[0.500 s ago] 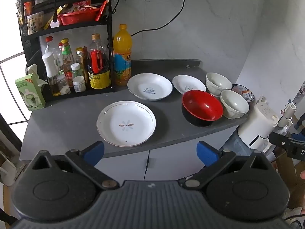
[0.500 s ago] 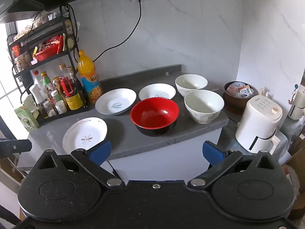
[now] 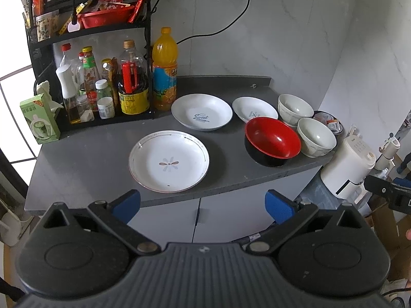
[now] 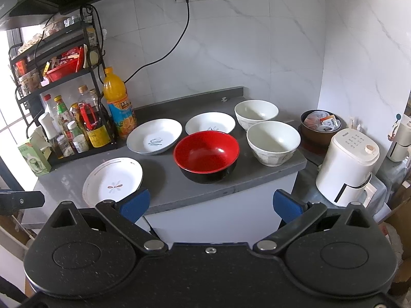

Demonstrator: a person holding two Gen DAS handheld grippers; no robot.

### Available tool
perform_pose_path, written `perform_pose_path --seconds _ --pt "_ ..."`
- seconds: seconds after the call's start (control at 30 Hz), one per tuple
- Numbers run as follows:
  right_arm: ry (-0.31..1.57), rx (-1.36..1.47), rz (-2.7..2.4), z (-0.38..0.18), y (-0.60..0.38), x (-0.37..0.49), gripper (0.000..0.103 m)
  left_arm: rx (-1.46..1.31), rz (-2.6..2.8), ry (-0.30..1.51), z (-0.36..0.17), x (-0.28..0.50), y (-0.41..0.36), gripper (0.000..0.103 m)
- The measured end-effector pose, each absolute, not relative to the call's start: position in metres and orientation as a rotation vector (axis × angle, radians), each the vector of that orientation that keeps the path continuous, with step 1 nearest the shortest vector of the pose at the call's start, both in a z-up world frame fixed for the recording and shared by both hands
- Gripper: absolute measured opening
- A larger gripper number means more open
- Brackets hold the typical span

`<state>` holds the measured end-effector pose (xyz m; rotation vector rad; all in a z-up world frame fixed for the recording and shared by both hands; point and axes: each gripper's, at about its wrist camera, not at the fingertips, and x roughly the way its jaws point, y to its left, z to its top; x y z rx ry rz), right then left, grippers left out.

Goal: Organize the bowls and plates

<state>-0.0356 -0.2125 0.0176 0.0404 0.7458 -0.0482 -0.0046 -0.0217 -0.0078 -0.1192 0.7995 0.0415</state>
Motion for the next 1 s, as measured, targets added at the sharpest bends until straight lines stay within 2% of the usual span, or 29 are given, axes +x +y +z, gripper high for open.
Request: perform_pose_path --seconds 1.0 --pt "0.751 0.039 -0.053 0.013 -0.219 -0.023 0.103 -0.141 0.055 0.793 -0.004 -0.003 -0.021 0.102"
